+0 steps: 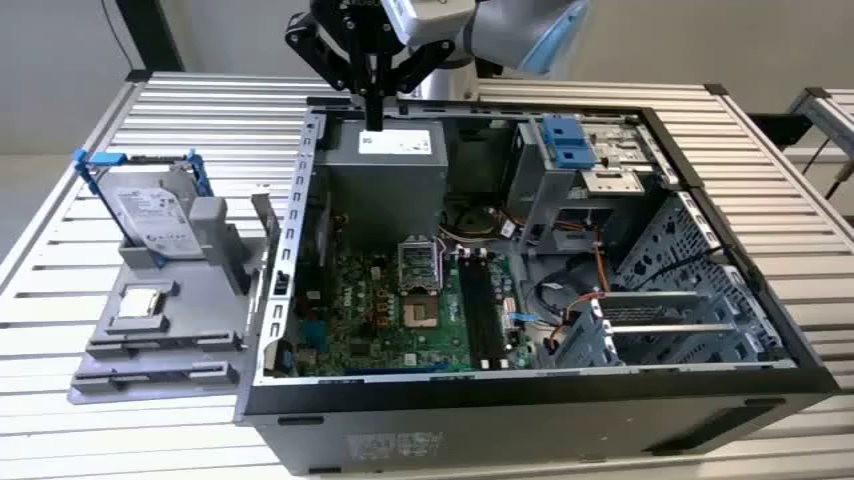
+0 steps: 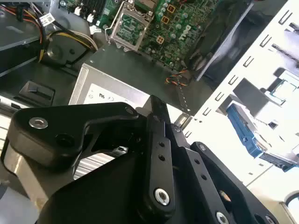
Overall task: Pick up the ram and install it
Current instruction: 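Reach for the ram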
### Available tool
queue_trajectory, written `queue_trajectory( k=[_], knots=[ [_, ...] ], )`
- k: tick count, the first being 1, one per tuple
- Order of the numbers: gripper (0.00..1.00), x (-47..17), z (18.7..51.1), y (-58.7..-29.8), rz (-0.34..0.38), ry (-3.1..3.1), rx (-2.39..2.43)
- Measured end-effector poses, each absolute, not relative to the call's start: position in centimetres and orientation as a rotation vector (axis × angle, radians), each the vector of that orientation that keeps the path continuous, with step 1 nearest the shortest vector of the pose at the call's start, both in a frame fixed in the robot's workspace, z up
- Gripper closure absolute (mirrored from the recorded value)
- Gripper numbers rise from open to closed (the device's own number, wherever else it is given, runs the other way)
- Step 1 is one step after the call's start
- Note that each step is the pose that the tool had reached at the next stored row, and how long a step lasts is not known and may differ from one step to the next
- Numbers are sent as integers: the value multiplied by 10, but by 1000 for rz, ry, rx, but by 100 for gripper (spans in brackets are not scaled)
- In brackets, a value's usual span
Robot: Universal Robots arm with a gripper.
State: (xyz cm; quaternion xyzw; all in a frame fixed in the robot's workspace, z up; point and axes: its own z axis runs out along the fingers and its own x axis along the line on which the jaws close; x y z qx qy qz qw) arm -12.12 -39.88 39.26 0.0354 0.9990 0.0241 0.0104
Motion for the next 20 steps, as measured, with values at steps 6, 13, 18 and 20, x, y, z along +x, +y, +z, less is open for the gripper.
queue_trajectory(
  k=[6,13,18,20],
  knots=[
    [100,-121,393,-399,75,3118,110],
    [100,-121,393,-399,75,3118,110],
    [100,-127,393,-399,75,3118,110],
    [100,-130,393,-399,75,3118,110]
  ],
)
